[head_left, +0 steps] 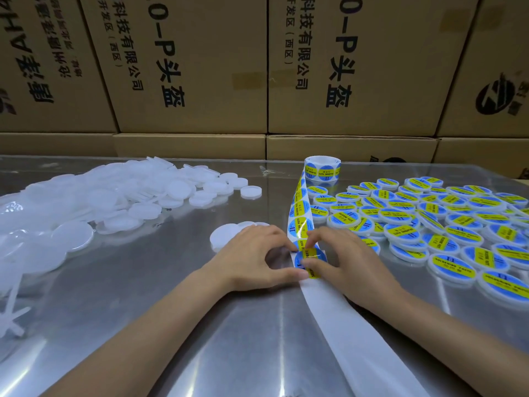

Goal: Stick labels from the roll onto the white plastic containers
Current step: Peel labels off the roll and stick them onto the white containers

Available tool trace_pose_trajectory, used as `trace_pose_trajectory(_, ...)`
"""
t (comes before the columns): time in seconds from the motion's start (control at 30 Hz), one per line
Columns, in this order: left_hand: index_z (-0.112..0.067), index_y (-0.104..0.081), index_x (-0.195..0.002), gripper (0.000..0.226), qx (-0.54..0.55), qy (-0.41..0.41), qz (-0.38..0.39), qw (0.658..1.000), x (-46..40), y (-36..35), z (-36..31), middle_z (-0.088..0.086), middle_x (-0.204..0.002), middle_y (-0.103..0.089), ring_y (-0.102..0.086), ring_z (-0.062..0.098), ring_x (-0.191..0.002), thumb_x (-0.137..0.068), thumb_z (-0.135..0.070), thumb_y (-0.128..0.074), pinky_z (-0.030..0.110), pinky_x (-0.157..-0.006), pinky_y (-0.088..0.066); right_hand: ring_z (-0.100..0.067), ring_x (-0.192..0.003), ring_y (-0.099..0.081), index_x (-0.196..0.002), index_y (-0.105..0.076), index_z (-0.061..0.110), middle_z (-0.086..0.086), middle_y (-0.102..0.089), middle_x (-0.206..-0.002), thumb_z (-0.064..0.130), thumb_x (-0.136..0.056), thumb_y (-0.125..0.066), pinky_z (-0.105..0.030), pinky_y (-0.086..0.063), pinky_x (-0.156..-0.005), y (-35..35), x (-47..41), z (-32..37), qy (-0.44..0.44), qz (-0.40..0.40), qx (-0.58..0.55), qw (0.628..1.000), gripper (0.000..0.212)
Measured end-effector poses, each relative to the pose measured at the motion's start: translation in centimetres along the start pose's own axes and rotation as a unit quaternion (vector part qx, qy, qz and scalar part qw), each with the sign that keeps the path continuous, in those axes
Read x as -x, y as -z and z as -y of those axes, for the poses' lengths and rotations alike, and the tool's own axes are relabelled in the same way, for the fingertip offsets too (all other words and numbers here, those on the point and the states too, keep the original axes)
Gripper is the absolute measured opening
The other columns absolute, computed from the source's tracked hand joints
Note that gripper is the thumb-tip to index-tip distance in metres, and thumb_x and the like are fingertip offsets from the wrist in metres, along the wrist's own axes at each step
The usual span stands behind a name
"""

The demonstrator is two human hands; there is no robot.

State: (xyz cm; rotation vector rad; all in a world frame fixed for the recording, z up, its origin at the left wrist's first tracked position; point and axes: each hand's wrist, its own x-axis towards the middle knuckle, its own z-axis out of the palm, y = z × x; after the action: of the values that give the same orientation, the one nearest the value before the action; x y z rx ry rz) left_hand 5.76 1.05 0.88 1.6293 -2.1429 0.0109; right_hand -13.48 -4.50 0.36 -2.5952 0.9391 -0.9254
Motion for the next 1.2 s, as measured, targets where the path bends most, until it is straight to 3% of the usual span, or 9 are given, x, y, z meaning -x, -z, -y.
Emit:
trace_pose_trajectory(0.13,-0.025,-0.068,-0.106,0.068,0.025,-0.006,0.018,1.000,-0.1,0.4,-0.1,-0.009,-0.104,-0.063,-0.054,0.007,-0.100,-0.076,-0.074,-0.031,0.032,-0.092,-0.040,-0.006,-0.094,-0.057,-0.079,-0.067,0.011,0.002,-0.068,-0.091,0.050,-0.088,-0.050,-0.025,-0.041,-0.089,0.4,-0.2,0.6,-0.008,-0.084,-0.151,0.985,0.044)
trace_pose_trajectory(0.23,-0.023,-0.068,-0.108,0.068,0.038,-0.006,0.020,0.999,0.0,0.4,0.0,-0.009,-0.107,-0.064,-0.054,0.007,-0.103,-0.083,-0.067,-0.023,0.032,-0.093,-0.040,-0.005,-0.075,-0.057,-0.076,-0.072,0.015,0.006,-0.064,-0.071,0.045,-0.093,-0.046,-0.019,-0.043,-0.074,0.8,-0.3,0.7,-0.069,-0.110,-0.291,0.948,0.043)
trace_pose_trajectory(0.33,-0.024,-0.063,-0.118,0.049,0.029,0.029,-0.054,0.998,0.0,0.2,0.4,-0.010,-0.116,-0.062,-0.055,0.008,-0.109,-0.088,-0.058,-0.045,0.029,-0.096,-0.039,-0.017,-0.075,-0.058,-0.056,-0.066,0.025,-0.004,-0.065,-0.071,0.033,-0.097,-0.045,-0.020,-0.042,-0.073,1.0,-0.4,0.9,-0.107,-0.130,-0.352,0.921,0.046)
trace_pose_trajectory(0.43,-0.023,-0.053,-0.131,0.056,-0.044,0.107,-0.134,0.984,0.0,0.5,1.3,-0.008,-0.131,-0.055,-0.047,0.014,-0.124,-0.084,-0.053,-0.058,0.031,-0.104,-0.032,-0.019,-0.087,-0.062,-0.066,-0.063,0.007,-0.007,-0.070,-0.086,0.032,-0.092,-0.055,-0.030,-0.045,-0.085,1.2,-0.5,1.2,-0.123,-0.129,-0.384,0.906,0.037)
trace_pose_trajectory(0.53,-0.023,-0.038,-0.142,0.075,-0.101,0.251,-0.068,0.960,0.4,0.9,2.4,-0.006,-0.144,-0.042,-0.034,0.016,-0.135,-0.081,-0.065,-0.051,0.041,-0.112,-0.022,-0.007,-0.077,-0.055,-0.083,-0.063,-0.002,-0.012,-0.066,-0.088,0.040,-0.081,-0.053,-0.024,-0.043,-0.077,1.3,-0.4,1.4,-0.111,-0.117,-0.382,0.910,0.043)
trace_pose_trajectory(0.7,-0.027,-0.059,-0.100,0.038,-0.077,0.278,-0.074,0.955,0.9,1.6,3.5,-0.006,-0.105,-0.062,-0.054,0.019,-0.108,-0.081,-0.059,-0.053,0.040,-0.093,-0.040,-0.003,-0.080,-0.057,-0.086,-0.065,0.007,0.002,-0.069,-0.088,0.025,-0.089,-0.061,-0.021,-0.043,-0.075,1.1,-0.2,1.4,-0.104,-0.103,-0.384,0.911,0.018)
trace_pose_trajectory(0.87,-0.026,-0.060,-0.117,0.045,-0.013,0.225,-0.145,0.963,0.8,1.9,2.9,-0.008,-0.113,-0.063,-0.054,0.016,-0.110,-0.080,-0.052,-0.064,0.041,-0.098,-0.038,-0.007,-0.094,-0.064,-0.078,-0.062,0.016,-0.001,-0.070,-0.101,0.012,-0.087,-0.063,-0.018,-0.046,-0.077,1.1,-0.3,1.3,-0.115,-0.093,-0.391,0.908,0.010)
trace_pose_trajectory(1.03,-0.011,-0.067,-0.099,0.042,0.143,0.189,-0.174,0.956,0.3,1.8,1.4,0.003,-0.088,-0.069,-0.060,0.016,-0.084,-0.096,-0.047,-0.045,0.033,-0.080,-0.044,0.002,-0.088,-0.065,-0.076,-0.067,0.018,0.007,-0.071,-0.106,0.017,-0.082,-0.068,-0.016,-0.048,-0.078,1.2,-0.5,1.1,-0.181,-0.064,-0.460,0.867,0.006)
trace_pose_trajectory(1.2,-0.011,-0.066,-0.111,0.025,0.433,0.214,-0.136,0.865,-0.2,2.2,-1.5,0.007,-0.096,-0.066,-0.063,0.018,-0.087,-0.095,-0.027,-0.055,0.029,-0.077,-0.056,-0.006,-0.097,-0.063,-0.073,-0.076,0.023,0.009,-0.073,-0.097,0.035,-0.060,-0.071,-0.026,-0.049,-0.086,1.8,-0.8,0.9,-0.259,-0.017,-0.565,0.783,0.018)
